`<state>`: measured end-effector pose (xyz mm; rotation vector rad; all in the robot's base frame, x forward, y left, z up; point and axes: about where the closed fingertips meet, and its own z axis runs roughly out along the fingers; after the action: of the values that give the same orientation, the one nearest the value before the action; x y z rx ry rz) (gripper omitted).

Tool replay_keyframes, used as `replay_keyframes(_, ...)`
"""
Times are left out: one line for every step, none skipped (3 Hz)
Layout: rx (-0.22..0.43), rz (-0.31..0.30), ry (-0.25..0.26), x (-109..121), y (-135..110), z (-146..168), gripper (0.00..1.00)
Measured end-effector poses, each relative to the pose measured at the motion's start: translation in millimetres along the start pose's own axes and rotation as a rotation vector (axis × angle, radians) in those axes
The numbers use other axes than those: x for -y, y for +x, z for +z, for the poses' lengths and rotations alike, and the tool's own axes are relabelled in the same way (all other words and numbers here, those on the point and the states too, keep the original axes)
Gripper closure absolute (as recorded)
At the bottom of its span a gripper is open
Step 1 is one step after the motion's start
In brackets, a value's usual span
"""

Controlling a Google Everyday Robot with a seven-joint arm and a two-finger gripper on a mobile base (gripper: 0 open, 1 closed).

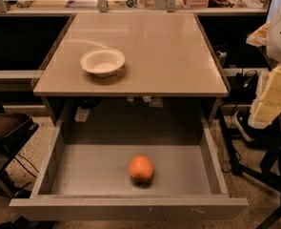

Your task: Pick orange from top drawer and place on counter

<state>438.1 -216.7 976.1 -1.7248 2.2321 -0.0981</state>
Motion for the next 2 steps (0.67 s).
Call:
replay_keyframes(0.0, 0.0, 0.0, 0.0, 0.0, 0.0, 0.0)
replay_keyframes(0.023, -0.004, -0.001, -1.5, -1.9, 9.5, 0.0)
